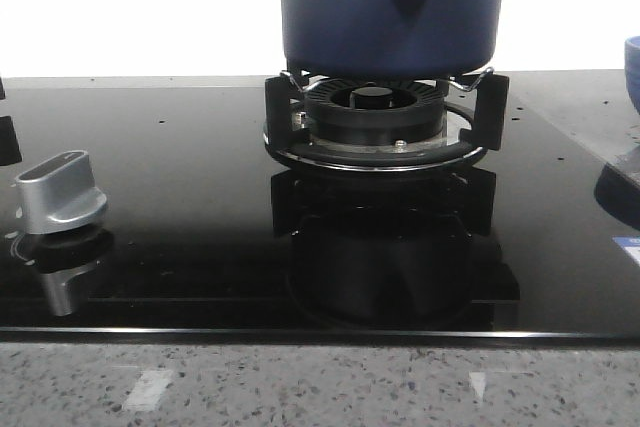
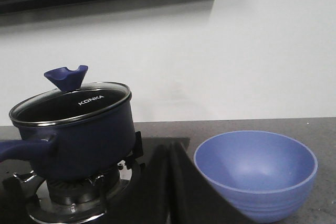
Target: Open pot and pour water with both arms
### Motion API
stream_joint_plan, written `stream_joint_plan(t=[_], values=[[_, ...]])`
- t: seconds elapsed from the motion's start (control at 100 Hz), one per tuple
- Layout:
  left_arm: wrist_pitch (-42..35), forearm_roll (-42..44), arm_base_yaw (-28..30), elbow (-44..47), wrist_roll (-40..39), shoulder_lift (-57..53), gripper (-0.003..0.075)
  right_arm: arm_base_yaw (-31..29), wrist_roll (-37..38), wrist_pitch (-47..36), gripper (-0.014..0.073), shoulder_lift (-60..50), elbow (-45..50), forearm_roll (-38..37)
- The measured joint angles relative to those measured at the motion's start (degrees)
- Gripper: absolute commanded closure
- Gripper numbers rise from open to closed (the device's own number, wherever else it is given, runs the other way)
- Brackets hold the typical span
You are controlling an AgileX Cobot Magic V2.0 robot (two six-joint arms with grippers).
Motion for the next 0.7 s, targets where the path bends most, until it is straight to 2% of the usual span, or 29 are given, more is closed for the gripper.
stream_joint_plan(t=[0.7], values=[[0.1, -2.5, 1.2, 0.0, 0.0, 0.0, 0.074, 0.0, 0.0, 0.0, 0.0664, 0.0, 0.0, 0.0]])
